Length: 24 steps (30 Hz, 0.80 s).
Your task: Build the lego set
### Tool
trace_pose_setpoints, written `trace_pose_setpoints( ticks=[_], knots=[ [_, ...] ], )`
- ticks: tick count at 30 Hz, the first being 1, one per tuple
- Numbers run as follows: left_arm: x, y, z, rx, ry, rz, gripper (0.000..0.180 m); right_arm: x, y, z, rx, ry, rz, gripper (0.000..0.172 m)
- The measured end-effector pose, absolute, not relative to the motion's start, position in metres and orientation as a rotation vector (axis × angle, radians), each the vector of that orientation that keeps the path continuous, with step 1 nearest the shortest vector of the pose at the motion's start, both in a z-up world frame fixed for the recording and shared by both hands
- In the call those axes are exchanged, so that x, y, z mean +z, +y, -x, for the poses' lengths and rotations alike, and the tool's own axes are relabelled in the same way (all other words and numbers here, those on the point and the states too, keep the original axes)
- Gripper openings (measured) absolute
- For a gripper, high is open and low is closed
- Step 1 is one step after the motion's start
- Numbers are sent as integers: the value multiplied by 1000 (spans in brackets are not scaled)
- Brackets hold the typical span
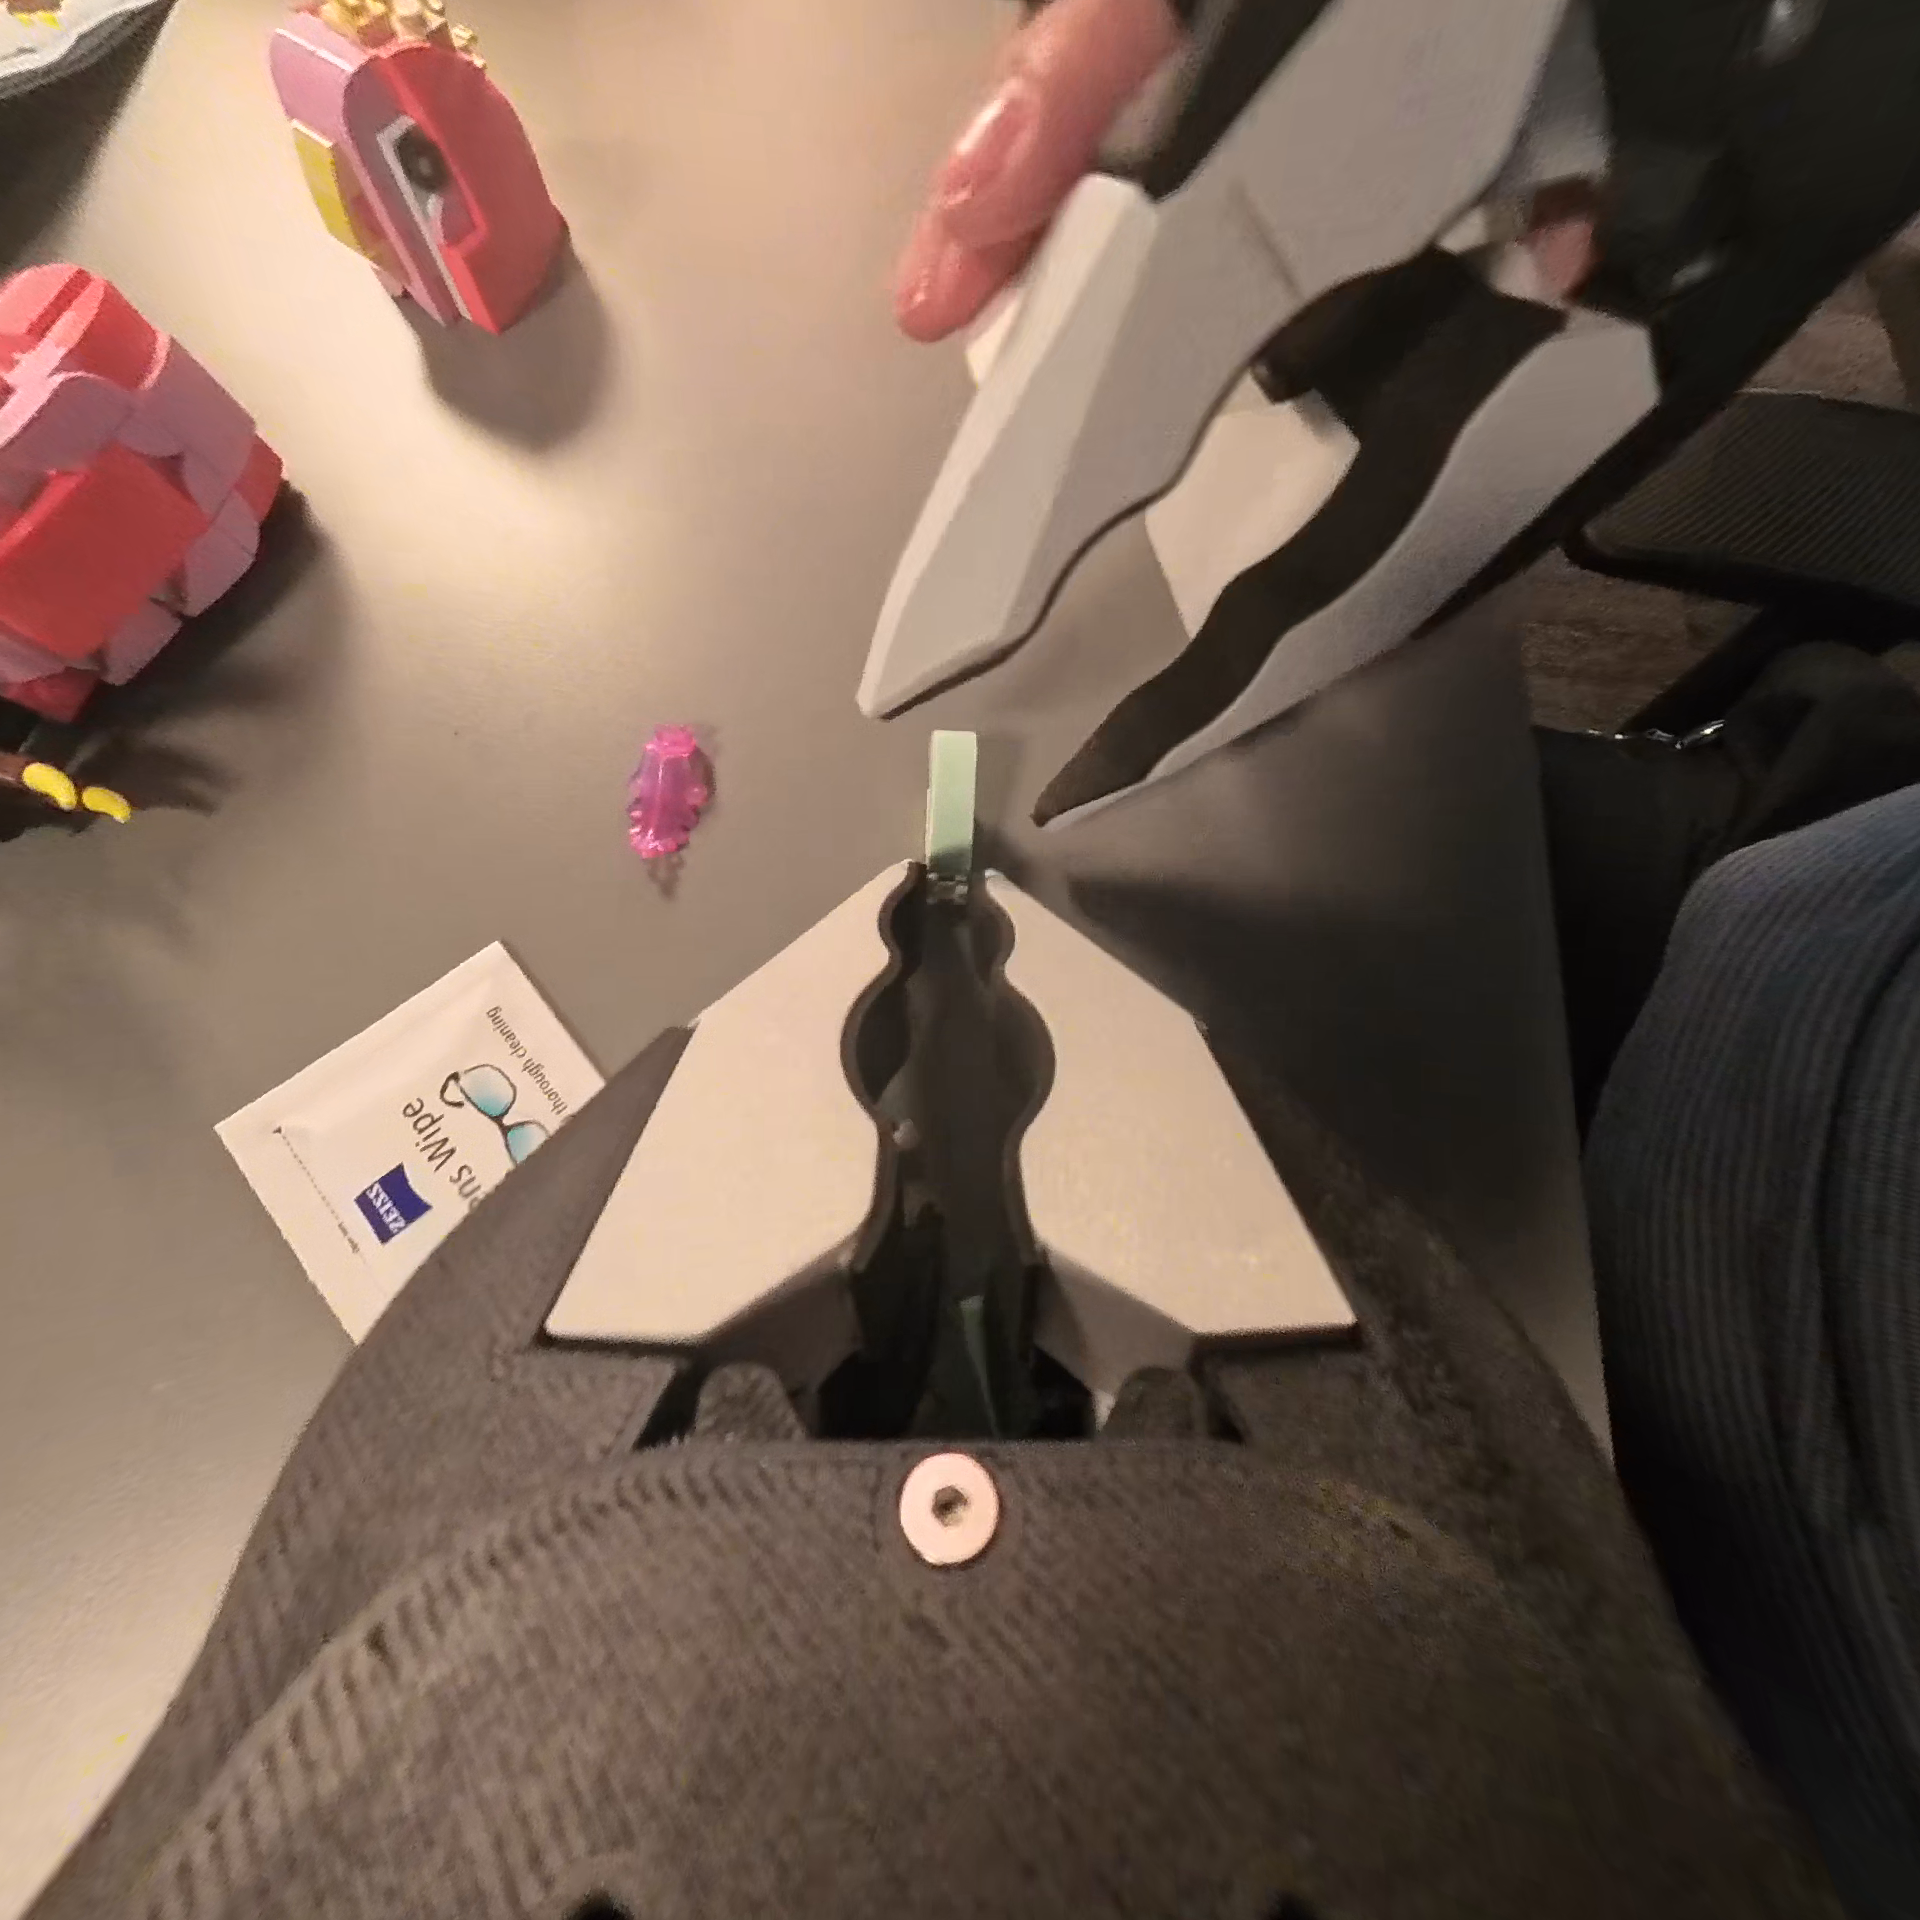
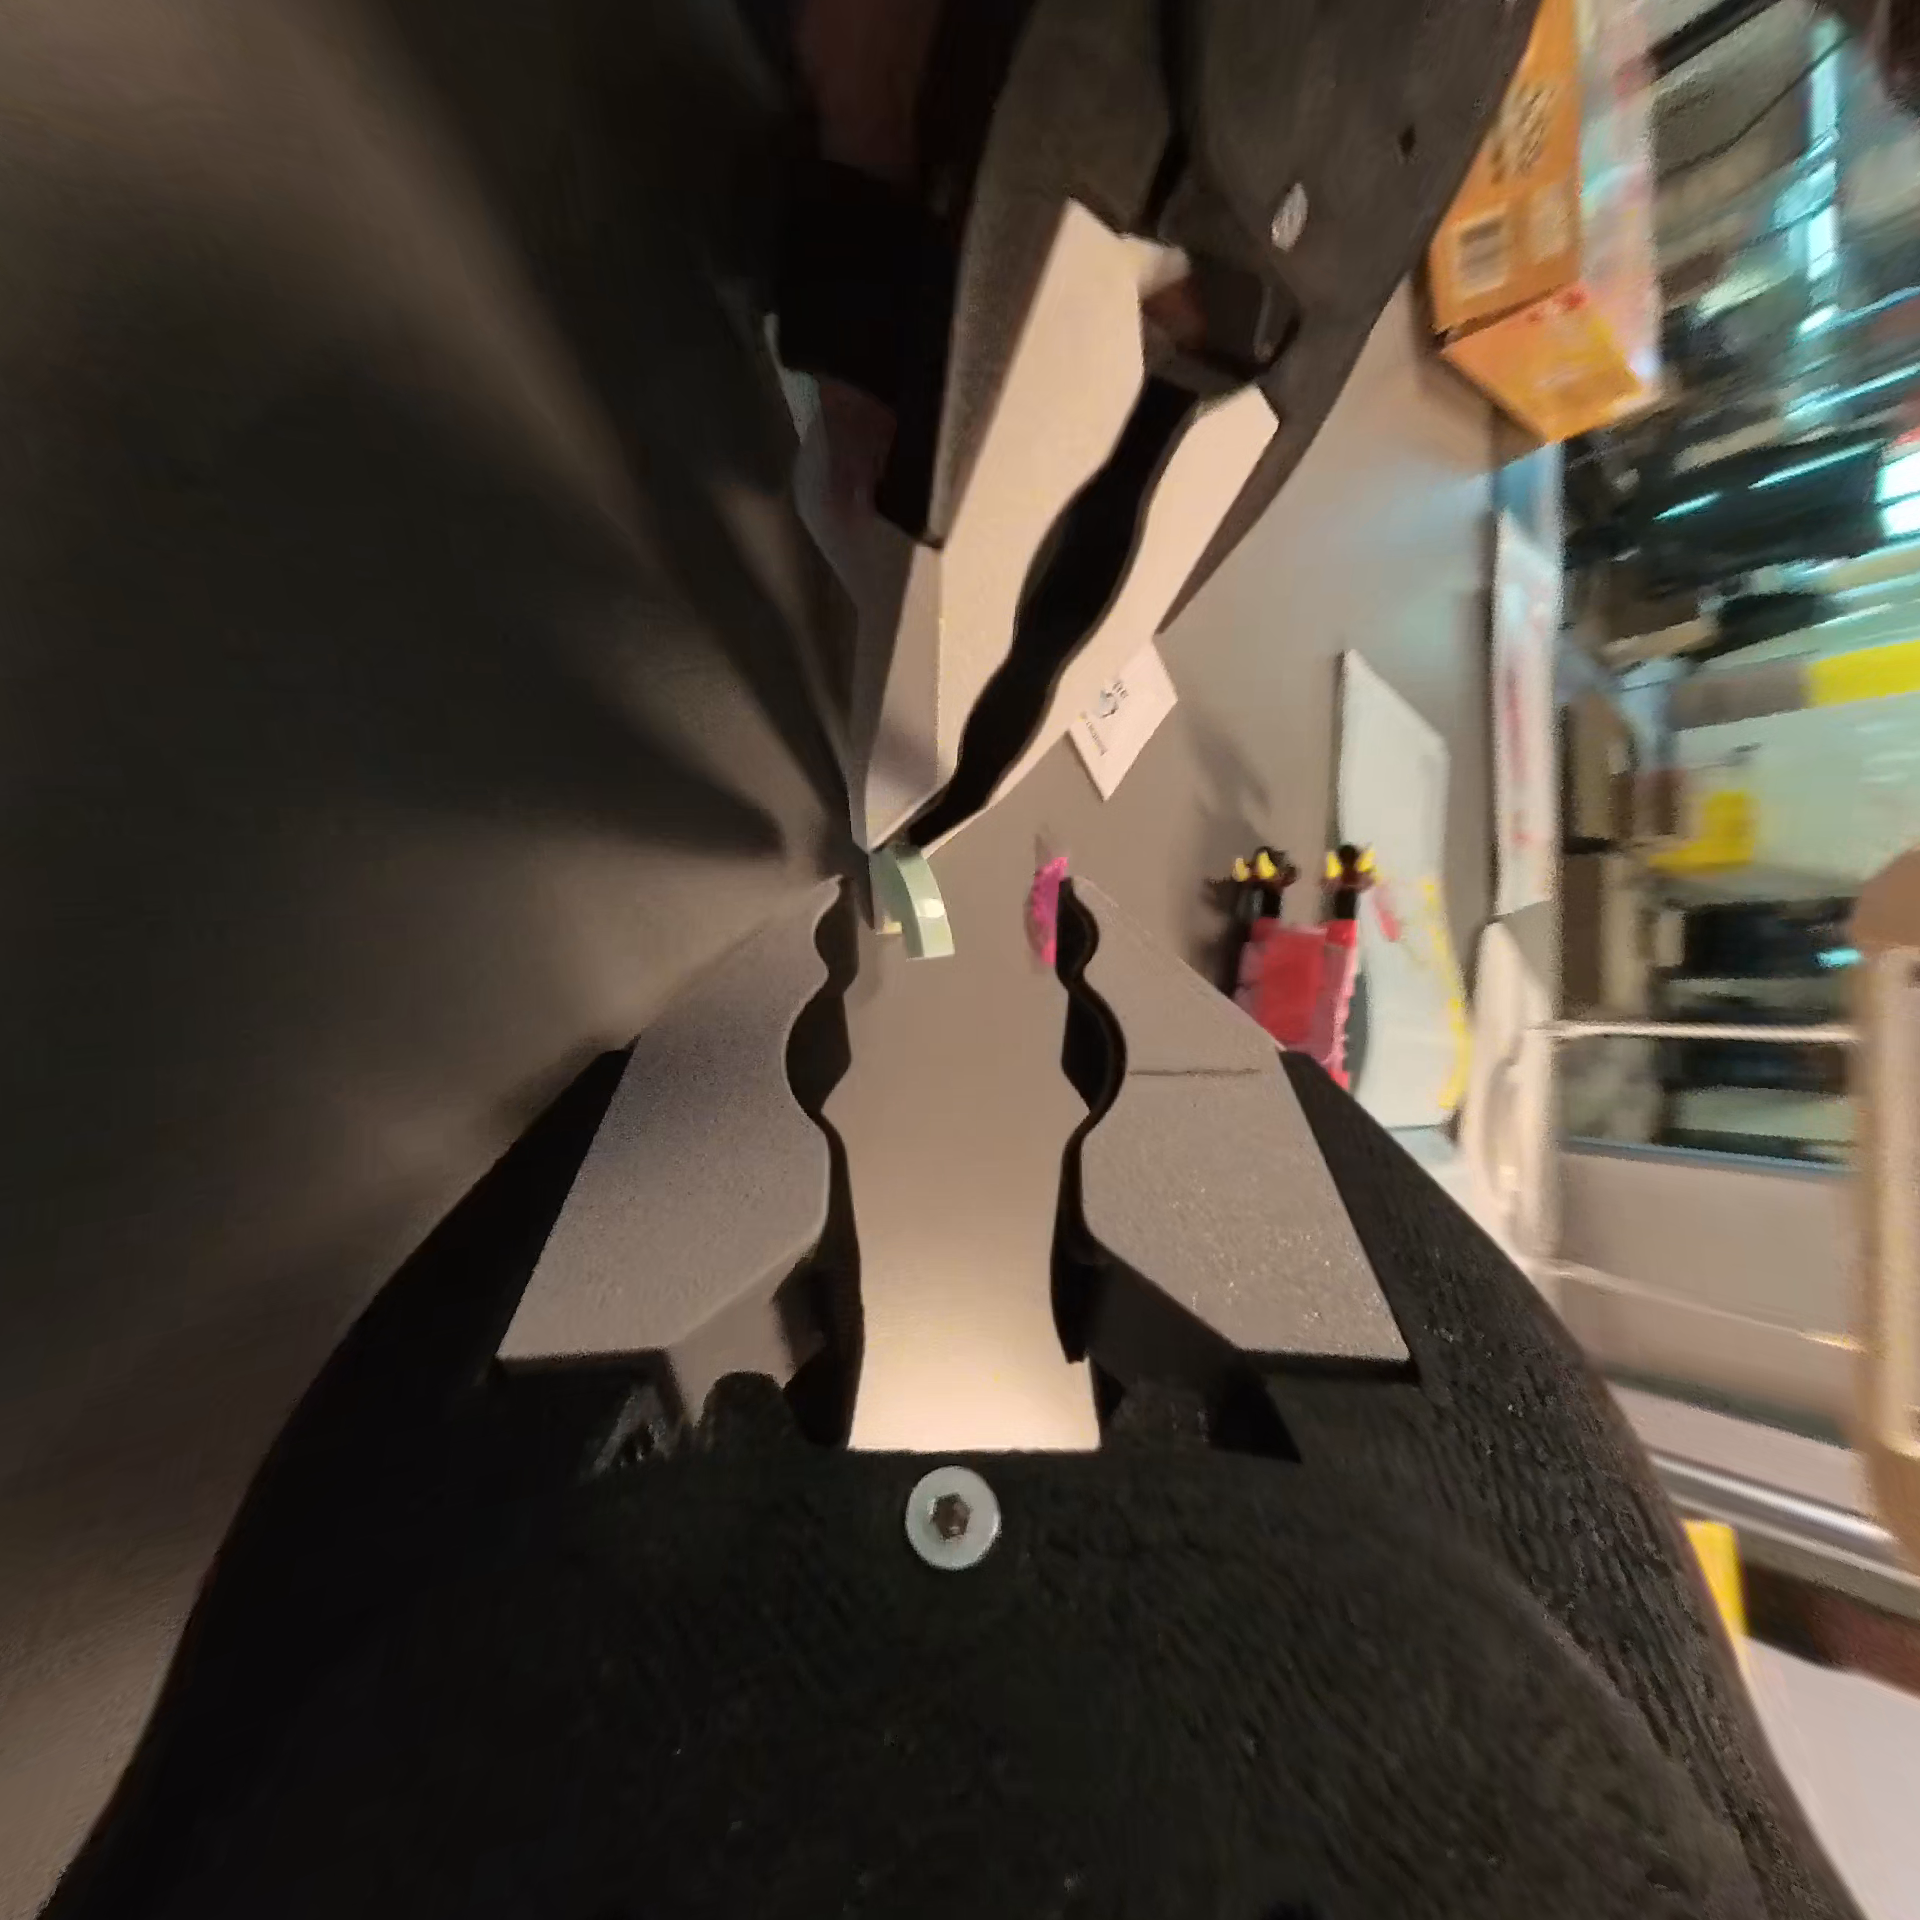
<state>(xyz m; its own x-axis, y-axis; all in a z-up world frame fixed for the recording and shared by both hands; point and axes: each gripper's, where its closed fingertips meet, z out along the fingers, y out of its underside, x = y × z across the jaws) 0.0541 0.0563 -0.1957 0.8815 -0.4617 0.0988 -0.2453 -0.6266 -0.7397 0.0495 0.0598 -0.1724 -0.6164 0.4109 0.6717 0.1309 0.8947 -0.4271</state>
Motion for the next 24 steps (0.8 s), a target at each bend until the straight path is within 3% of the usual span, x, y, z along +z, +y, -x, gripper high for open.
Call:
trace_pose_setpoints(
  ticks=[12, 15, 18, 24],
  knots=[
    [-183, 59, -45, -399, 415, 2228, 7, -176, 61, -33, 78, -2013, 31, 35],
    [-179, 59, -44, -433, 392, 2209, 7, -177, 63, -29, 30, -1990, -1, 31],
    [-177, 58, -44, -444, 386, 2199, 7, -174, 65, -25, 11, -1943, -18, 14],
    [-173, 58, -43, -467, 366, 2182, 6, -172, 66, -23, 19, -1923, 13, 13]
  ],
)
